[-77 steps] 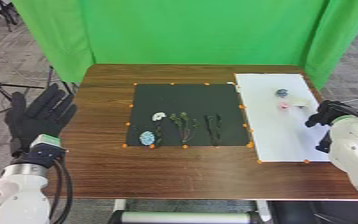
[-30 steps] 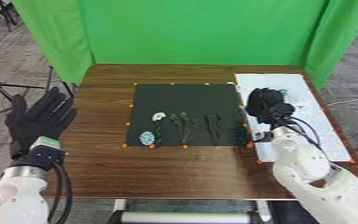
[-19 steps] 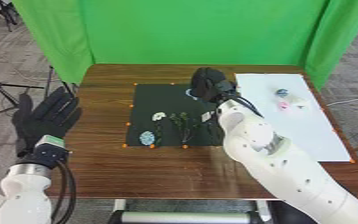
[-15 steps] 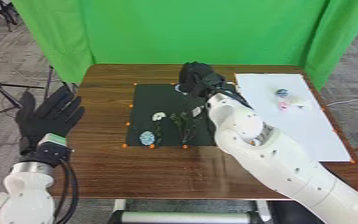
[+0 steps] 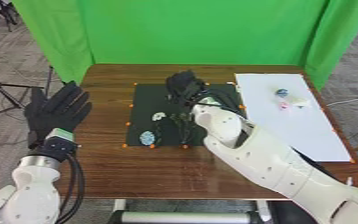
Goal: Arrange flowers
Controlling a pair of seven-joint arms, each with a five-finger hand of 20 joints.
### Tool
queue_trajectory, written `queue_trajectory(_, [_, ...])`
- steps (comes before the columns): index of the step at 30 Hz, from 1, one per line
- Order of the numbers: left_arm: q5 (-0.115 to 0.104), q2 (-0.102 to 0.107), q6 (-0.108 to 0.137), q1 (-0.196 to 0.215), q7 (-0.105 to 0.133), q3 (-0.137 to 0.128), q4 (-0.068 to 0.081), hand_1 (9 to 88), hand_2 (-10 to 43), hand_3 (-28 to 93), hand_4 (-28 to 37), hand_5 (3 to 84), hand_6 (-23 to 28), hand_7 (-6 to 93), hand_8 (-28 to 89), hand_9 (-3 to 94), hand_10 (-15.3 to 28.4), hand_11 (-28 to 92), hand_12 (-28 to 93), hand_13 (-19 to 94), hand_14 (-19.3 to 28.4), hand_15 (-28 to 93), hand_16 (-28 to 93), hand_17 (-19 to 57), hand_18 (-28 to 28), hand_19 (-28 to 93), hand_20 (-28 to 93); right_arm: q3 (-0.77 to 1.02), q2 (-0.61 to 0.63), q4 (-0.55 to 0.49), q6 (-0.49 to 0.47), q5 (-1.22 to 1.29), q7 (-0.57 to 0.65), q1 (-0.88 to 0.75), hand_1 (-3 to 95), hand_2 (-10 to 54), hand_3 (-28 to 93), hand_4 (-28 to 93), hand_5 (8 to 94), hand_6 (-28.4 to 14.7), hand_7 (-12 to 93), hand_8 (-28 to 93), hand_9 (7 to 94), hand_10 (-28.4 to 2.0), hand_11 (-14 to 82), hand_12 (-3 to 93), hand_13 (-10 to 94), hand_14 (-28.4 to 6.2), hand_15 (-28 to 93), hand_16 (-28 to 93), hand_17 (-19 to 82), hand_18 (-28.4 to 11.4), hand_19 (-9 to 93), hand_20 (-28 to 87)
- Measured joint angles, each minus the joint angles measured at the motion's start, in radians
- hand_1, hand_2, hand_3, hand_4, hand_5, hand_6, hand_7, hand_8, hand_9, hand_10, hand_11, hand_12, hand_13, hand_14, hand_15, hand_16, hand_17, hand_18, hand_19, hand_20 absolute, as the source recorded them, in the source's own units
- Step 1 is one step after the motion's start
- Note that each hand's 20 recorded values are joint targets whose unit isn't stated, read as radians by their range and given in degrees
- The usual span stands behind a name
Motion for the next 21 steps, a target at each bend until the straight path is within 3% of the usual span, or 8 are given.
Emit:
queue_trajectory(12, [-0.020,-0.005,-0.003,0.016,0.002,-0.032,0.000,24.1,15.8,68,-28.3,39.8,7.7,18.3,-10,31.9,13.8,25,12,21,13.2,40,-7,-5.8,13.5,35,14,0.011,-0.012,-0.022,-0.122,0.075,0.009,-0.051,55.7,-5.7,71,-28,71.1,0.2,30,-3,81.2,-8.2,9.1,32.9,72,-6.2,50,36,33,-21.9,79,40])
queue_trajectory(21, [-0.030,-0.005,-0.002,0.030,0.018,-0.043,-0.001,24.3,15.7,68,-28.3,39.8,7.7,18.6,-10,31.9,13.9,25,12,20,13.2,41,-7,-5.8,13.4,35,14,0.021,-0.013,-0.017,-0.015,0.076,0.040,-0.054,55.8,-5.8,70,-28,70.8,0.0,30,-4,80.5,-8.3,9.1,32.5,72,-6.1,50,36,33,-21.9,79,40])
